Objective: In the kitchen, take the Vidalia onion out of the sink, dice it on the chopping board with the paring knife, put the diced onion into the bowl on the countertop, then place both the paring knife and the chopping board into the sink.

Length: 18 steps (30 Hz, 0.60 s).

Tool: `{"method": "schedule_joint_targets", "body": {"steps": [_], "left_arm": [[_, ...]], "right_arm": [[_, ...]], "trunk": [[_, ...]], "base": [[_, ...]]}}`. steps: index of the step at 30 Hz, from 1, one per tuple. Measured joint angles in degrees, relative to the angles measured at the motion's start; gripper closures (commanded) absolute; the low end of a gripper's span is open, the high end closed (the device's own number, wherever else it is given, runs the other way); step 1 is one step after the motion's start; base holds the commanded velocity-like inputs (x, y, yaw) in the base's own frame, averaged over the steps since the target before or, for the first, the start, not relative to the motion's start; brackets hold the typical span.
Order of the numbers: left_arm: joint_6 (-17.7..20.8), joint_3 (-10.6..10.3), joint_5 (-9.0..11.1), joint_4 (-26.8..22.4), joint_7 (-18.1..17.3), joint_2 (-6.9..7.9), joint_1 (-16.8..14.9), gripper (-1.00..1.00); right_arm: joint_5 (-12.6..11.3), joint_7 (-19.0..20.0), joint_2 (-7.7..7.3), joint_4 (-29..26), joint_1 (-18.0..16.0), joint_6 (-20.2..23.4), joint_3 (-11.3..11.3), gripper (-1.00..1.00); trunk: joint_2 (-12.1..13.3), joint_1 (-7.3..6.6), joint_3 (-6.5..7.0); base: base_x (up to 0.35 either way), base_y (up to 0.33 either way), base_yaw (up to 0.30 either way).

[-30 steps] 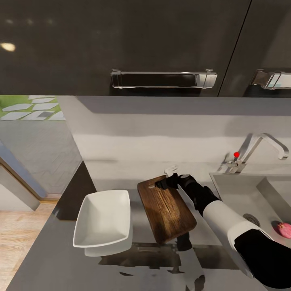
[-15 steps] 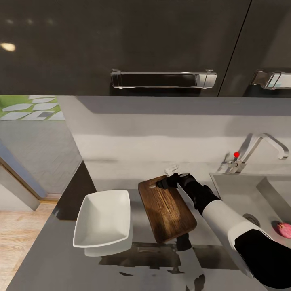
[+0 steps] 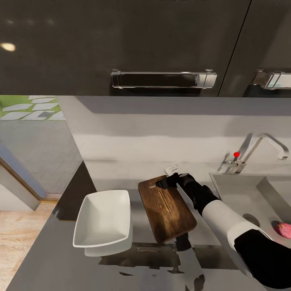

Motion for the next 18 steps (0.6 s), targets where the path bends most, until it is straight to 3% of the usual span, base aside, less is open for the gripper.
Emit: {"method": "schedule_joint_targets", "body": {"steps": [18], "left_arm": [[0.0,0.0,0.0,0.0,0.0,0.00,0.0,-1.00]], "right_arm": [[0.2,-0.1,-0.17,1.0,0.0,-0.1,-0.2,1.00]], "trunk": [[0.0,0.01,0.67]], "base": [[0.000,0.000,0.000]]}}
